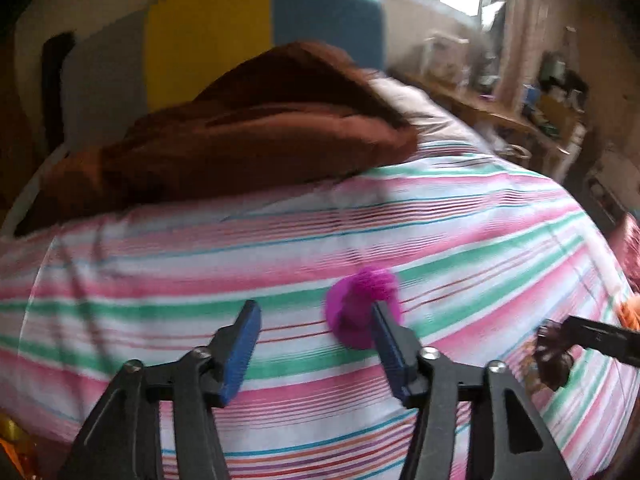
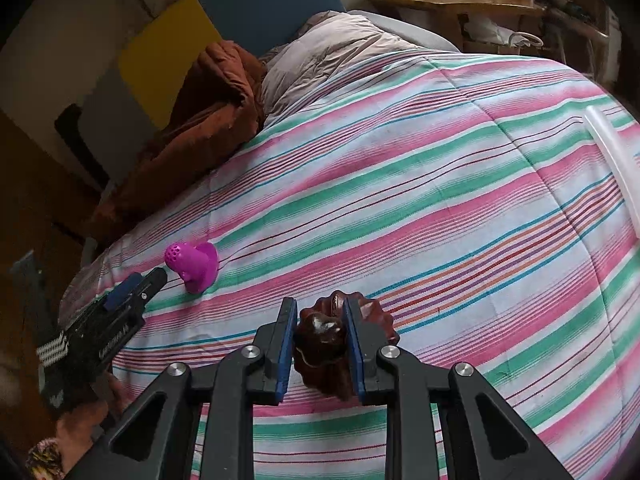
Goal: Organize rigid objects
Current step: 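Grasp the magenta perforated cap with the left gripper while the right gripper holds the brown piece, then carry the magenta cap into the gold tray and open the left gripper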
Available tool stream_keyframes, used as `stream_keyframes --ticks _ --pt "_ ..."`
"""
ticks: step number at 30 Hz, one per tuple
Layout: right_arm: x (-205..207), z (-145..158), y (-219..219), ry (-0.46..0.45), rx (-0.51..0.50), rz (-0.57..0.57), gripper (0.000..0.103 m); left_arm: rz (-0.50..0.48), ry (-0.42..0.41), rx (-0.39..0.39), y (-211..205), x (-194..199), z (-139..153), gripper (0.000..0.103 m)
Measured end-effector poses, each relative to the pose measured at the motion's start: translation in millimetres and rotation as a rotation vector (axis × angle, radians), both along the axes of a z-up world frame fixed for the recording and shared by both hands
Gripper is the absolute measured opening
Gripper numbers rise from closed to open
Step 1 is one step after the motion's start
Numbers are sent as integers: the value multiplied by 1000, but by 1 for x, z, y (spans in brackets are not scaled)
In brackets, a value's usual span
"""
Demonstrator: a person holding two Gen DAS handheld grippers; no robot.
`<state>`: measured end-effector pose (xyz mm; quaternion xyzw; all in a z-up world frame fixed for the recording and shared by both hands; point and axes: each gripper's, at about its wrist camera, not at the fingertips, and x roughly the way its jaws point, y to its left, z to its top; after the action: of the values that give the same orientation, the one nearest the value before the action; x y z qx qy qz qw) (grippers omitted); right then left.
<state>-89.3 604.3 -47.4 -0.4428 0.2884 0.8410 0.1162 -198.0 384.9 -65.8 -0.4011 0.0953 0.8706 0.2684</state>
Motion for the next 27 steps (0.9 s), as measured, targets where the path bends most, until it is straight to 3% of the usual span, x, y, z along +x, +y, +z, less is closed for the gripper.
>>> stream_keyframes --ticks 5,8,9,10,11,15,17,18,19,22,27 --pt "2 0 0 -2 -2 6 24 -27 -16 -25 22 0 -4 62" --pt "1 0 0 -5 -9 15 25 -11 -68 -13 30 -12 -13 61" --pt "1 0 0 -5 -10 14 25 -2 -85 -14 31 -14 -17 57" --pt "1 0 1 -4 -13 13 25 5 -90 -17 32 -13 -19 42" --pt "1 0 0 -4 -12 15 25 14 -95 -19 32 -13 -22 34" --pt "2 0 2 2 -22 13 28 40 -110 37 19 -9 -23 34" --pt "2 0 2 5 -28 8 39 62 -96 44 12 -6 -21 33" --pt "3 0 4 5 -32 1 51 73 -91 51 7 -4 -20 33" --pt "5 1 6 12 -39 -8 55 84 -91 59 2 -2 -20 33" --pt "9 7 10 29 -32 -15 55 112 -87 76 -11 8 -18 33" --pt "8 14 -5 17 70 41 55 114 -103 115 -32 33 -14 33"
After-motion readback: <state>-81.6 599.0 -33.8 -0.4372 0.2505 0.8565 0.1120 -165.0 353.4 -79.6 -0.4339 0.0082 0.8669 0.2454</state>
